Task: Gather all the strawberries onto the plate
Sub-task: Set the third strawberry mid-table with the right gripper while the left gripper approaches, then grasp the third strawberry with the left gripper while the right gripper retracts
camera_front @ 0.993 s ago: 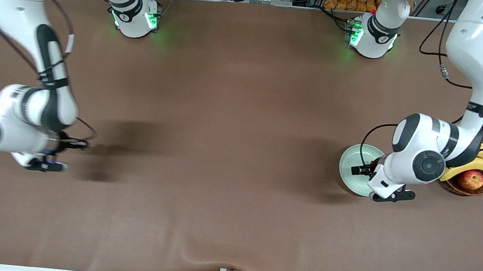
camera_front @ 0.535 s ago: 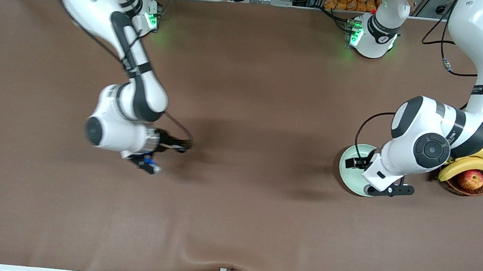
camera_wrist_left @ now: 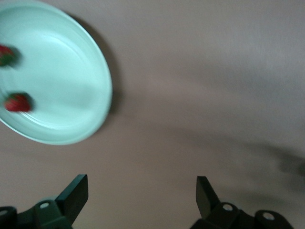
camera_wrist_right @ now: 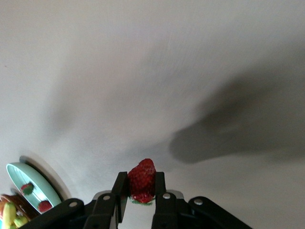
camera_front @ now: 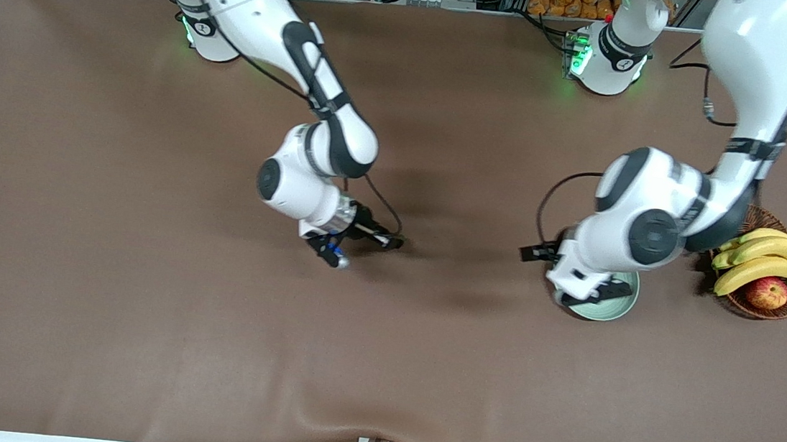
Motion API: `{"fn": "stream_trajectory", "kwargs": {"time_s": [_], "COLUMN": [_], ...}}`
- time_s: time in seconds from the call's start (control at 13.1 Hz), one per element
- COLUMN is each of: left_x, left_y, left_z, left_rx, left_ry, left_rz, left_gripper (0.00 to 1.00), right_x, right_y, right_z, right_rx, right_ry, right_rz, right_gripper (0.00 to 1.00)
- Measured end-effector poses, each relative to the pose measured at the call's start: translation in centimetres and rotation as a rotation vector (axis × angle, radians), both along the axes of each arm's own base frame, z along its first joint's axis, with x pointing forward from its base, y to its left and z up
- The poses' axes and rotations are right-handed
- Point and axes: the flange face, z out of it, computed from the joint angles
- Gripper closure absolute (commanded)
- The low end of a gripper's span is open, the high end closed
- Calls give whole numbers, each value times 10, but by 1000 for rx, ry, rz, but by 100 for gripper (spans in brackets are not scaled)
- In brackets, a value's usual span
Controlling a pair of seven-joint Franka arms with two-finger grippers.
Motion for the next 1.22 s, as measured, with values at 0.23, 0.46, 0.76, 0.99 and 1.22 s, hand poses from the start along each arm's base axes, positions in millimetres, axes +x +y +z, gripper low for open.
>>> {"fn": "stream_trajectory", "kwargs": {"time_s": [0.23, 0.46, 0.76, 0.99, 1.22], "left_x": [-7, -10, -18, -28, -46], "left_y": [-28, -43, -71, -102, -152], "left_z": [-27, -46, -60, -65, -73], "left_rx": [-2, -8, -21, -33, -52], "left_ry": [13, 11, -4, -31, -51], "left_rz": [38, 87, 115, 183, 266], "left_gripper": [0, 0, 0, 0, 0], "right_x": [0, 5, 38, 85, 119], "right_y": [26, 25, -16, -87, -179], "right_z": [-4, -4, 0, 26, 94], "right_rx": [6, 4, -1, 9, -42], "right_ry": [0, -11, -19, 36, 85], "right_rz": [-89, -114, -184, -173, -43], "right_gripper": [5, 0, 0, 0, 0]}}
